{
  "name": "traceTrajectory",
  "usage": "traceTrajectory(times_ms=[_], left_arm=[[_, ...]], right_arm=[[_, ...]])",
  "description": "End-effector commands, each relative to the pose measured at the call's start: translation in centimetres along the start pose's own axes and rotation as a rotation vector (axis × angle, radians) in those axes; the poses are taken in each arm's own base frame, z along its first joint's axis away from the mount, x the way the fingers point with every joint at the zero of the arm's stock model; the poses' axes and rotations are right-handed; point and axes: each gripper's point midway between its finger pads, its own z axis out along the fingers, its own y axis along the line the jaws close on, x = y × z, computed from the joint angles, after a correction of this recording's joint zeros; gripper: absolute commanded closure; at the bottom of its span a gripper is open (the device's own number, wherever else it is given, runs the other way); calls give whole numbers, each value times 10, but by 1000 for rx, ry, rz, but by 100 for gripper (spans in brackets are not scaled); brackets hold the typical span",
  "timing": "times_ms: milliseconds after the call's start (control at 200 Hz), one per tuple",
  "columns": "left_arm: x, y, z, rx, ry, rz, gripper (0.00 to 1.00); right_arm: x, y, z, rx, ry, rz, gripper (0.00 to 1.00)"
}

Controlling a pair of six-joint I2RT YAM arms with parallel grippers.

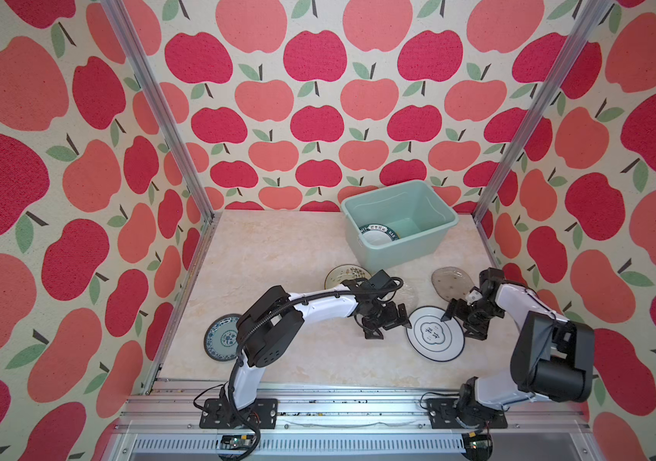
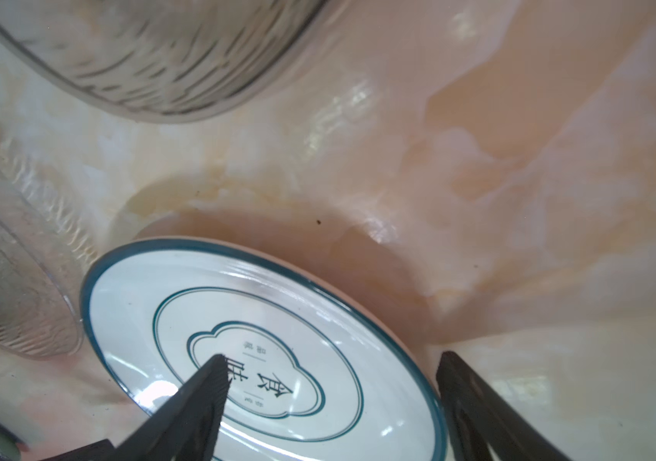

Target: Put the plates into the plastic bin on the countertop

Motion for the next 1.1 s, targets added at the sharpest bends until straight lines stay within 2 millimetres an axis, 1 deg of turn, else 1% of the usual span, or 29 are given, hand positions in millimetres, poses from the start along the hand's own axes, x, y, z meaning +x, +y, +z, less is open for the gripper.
traceTrajectory(times_ms=[0, 140, 240, 370, 605, 725, 980, 1041, 1096], left_arm=[[-4, 3, -9, -9, -40, -19, 2], [-5, 10, -12, -31, -49, -30, 2], [-7, 12, -13, -37, -50, -39, 2], [-7, 15, -8, -46, -35, -47, 2], [-13, 14, 5, -6, -12, -49, 2], [-17, 12, 7, 22, -5, -55, 2], [-18, 16, 10, 28, 2, -75, 3], [-18, 16, 7, 22, -8, -70, 3], [-18, 15, 0, 9, -29, -59, 3]], right_arm=[[10, 19, 7, -39, 44, -93, 17], [16, 47, 7, -73, 52, -220, 18], [18, 61, 4, -112, 49, -272, 19], [18, 71, 4, -166, 52, -304, 19], [23, 90, 10, -296, 109, -309, 25], [25, 93, 10, -320, 120, -304, 25], [33, 95, 9, -344, 153, -308, 26], [34, 92, 11, -328, 155, -309, 26], [34, 90, 11, -319, 154, -306, 26]])
